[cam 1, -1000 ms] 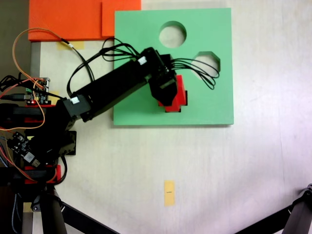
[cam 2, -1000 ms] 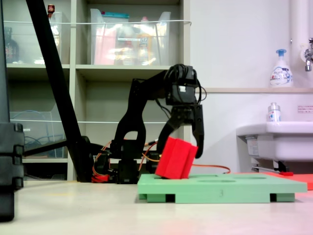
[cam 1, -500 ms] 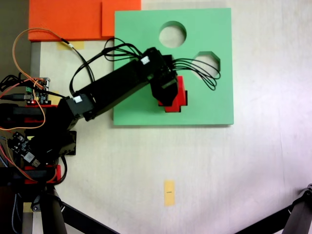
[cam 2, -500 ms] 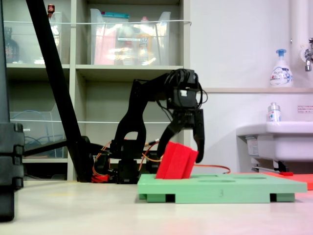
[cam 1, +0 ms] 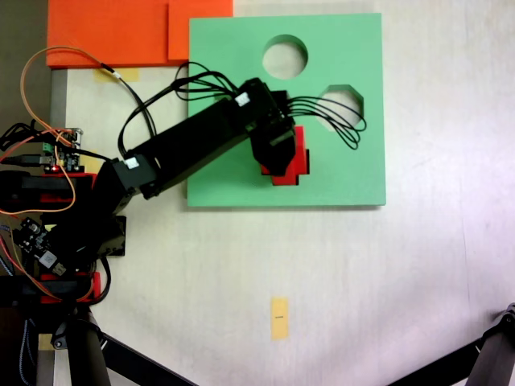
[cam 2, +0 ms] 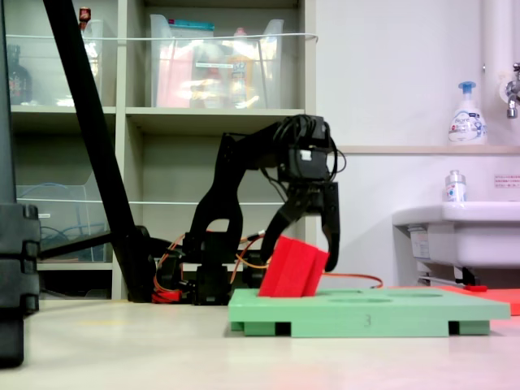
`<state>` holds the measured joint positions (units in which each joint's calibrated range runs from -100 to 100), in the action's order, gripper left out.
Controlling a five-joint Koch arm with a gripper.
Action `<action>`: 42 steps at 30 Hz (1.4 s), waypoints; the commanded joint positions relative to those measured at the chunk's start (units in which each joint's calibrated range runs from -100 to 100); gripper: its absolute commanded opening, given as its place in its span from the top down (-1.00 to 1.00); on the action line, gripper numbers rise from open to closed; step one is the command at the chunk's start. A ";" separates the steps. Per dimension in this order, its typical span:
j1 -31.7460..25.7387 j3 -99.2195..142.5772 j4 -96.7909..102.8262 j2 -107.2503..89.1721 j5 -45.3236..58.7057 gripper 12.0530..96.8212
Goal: Put the cross columnar block into the corresponding hole
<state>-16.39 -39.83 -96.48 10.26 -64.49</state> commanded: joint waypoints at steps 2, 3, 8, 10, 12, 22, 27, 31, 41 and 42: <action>0.88 -0.65 -3.24 -0.06 0.73 -0.02; 0.98 -0.25 -3.24 -0.06 0.73 -0.03; 1.07 0.95 -3.33 -0.06 0.73 -0.36; 0.98 1.05 -3.33 -0.20 0.73 -0.70; 0.88 0.95 -3.24 -0.90 0.73 -0.91; -1.07 0.65 -2.95 -39.45 5.08 -0.91; 1.81 0.75 -2.56 -59.14 18.36 -0.51; 5.47 0.65 -2.47 -71.71 35.75 -0.37; 14.26 26.47 12.36 -86.80 45.57 -0.22; 14.99 35.35 20.65 -92.66 45.86 -0.11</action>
<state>-2.17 -8.87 -90.50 -74.15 -19.46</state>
